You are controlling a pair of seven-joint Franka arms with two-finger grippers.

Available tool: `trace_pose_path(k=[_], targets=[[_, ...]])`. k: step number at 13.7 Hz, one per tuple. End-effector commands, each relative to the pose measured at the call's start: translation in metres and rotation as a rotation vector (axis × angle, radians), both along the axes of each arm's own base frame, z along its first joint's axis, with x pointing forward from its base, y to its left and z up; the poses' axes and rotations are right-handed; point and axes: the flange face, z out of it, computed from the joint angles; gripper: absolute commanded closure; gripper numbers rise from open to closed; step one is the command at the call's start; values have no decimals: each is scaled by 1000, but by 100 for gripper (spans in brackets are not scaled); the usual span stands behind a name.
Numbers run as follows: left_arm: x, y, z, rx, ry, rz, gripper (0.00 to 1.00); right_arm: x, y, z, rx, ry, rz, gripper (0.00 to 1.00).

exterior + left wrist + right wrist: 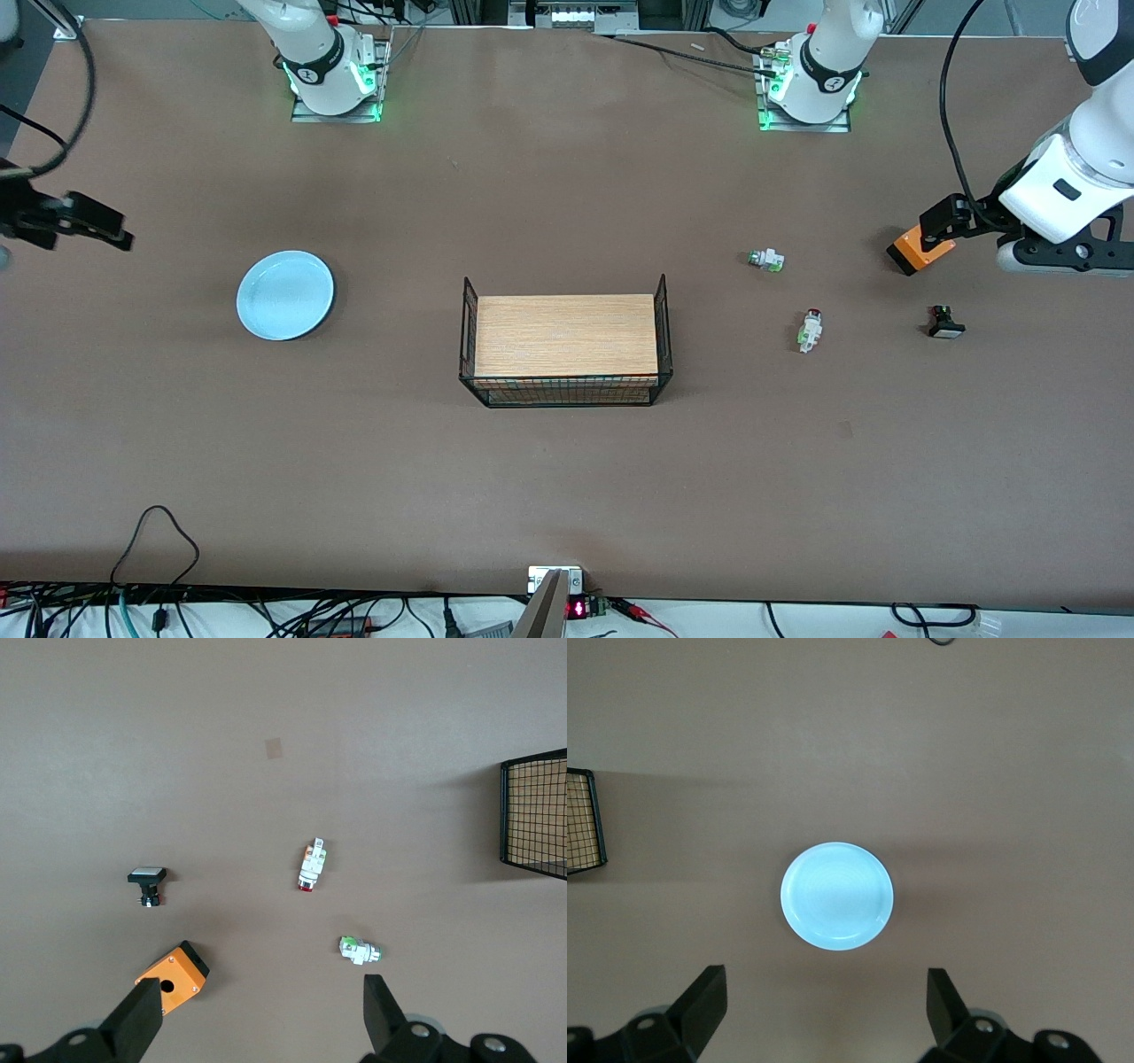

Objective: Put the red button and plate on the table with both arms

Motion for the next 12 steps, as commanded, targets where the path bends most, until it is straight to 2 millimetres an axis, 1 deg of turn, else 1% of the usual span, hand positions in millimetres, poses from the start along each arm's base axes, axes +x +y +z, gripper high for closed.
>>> trace_pose_path(k=[1,2,3,5,6,7,8,10,12], targets=[[-1,1,5,-1,-4,-20,0,-17,5,18,-6,28,-11,0],[-1,1,6,-1,-6,-20,0,-21,5,15,-12,33,-11,0],[-1,1,5,-1,-3,-20,0,-24,5,6,-11,38,-12,0],[-1,1,5,-1,-4,-20,0,-32,1,-5,-9,1,-16,0],[-1,1,5,-1,-3,-20,0,-35,1,-5,-7,15,-33,0],[-1,1,5,-1,-3,-20,0,-36,3,1,-10,18,-72,0],[-1,1,5,-1,-3,-20,0,-37,4,7,-10,23,-73,0],[-1,1,5,-1,-3,-20,0,-39,2,15,-9,24,-49,0],[-1,1,5,-1,-3,-20,0,-39,2,17,-6,21,-15,0]])
